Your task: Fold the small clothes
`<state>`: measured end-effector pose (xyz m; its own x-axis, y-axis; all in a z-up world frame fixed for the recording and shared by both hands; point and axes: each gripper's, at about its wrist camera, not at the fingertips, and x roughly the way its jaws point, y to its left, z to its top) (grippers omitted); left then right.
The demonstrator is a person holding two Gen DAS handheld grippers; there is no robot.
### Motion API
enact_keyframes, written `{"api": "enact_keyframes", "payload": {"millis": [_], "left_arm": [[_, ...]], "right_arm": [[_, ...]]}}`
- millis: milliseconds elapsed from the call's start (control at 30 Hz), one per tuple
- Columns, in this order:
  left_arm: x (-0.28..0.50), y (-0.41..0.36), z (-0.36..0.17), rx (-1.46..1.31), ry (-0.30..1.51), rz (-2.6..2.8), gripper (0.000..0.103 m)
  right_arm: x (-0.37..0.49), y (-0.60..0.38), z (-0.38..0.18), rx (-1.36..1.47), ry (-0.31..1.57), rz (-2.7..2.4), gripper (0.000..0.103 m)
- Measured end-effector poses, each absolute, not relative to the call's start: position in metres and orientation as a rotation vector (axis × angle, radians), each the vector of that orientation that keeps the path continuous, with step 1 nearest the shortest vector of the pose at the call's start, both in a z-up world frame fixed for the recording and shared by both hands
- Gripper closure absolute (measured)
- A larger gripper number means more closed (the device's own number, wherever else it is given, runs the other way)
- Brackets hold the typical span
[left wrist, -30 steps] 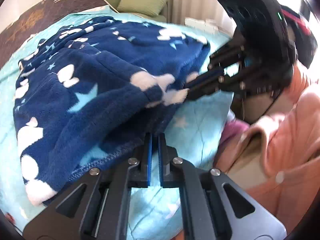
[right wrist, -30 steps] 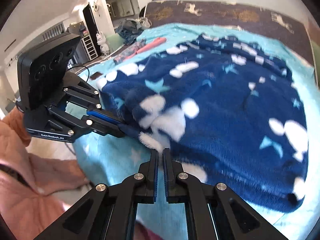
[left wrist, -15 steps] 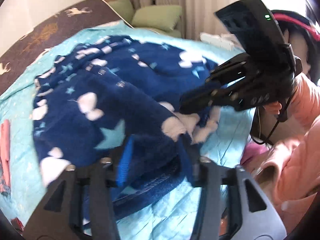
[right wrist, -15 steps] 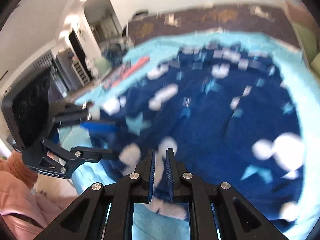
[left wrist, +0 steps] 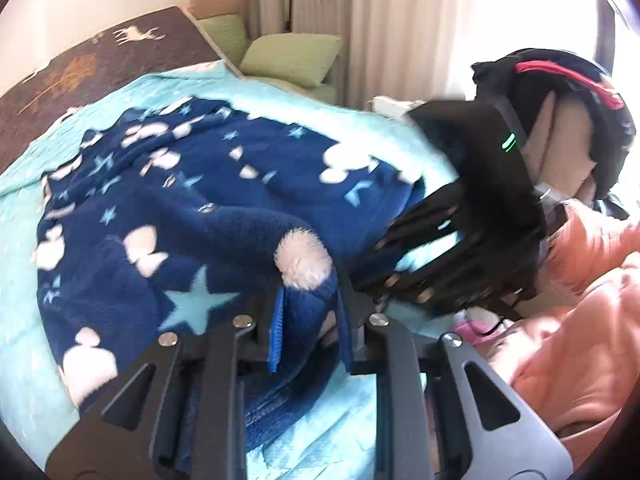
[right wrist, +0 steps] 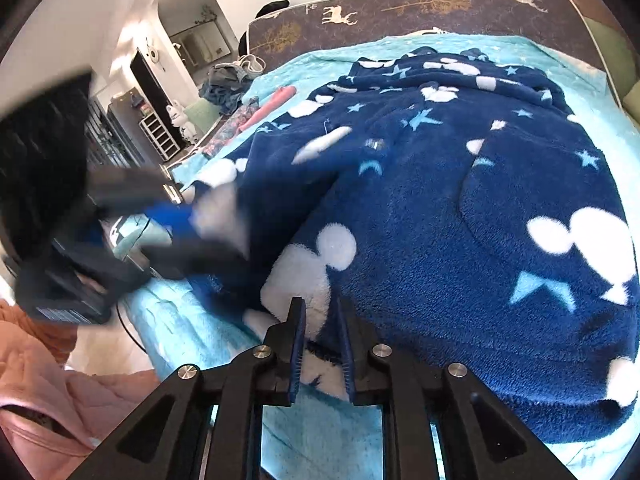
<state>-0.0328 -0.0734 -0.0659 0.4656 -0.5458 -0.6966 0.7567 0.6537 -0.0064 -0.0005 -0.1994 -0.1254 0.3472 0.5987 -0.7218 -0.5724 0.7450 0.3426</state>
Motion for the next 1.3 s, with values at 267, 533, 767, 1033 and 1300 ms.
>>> {"api": "enact_keyframes", "payload": {"millis": [267,533,767,1033,1300], "left_arm": [[-0.048,-0.083,-0.120,0.558,0.843,-0.784,0.062],[-0.063,-0.013,-0.074,0.419,0.684,-0.557,0.027],[-0.025,0.076,-0.102,0.158,0.862,-0.250,0.027],[-0.026,0.095,-0.126,0.054,0.875,-0.288,0.066],[-0.052,0.099,-0.109,0.088,0.846,-0.262,0.094]], "right_arm": [[-0.011,-0.219,-0.118,0.038,0.935,0.736,0.082],[-0.011,-0.304,-0.078,0.083,0.823,0.435,0.053],[-0.008,-0.363,-0.098,0.228,0.898,0.248,0.049],[-0.003,-0.360,-0.114,0.317,0.943,0.317,0.048],[0.004,-0.372,-0.126,0.420,0.966,0.220,0.085]]}}
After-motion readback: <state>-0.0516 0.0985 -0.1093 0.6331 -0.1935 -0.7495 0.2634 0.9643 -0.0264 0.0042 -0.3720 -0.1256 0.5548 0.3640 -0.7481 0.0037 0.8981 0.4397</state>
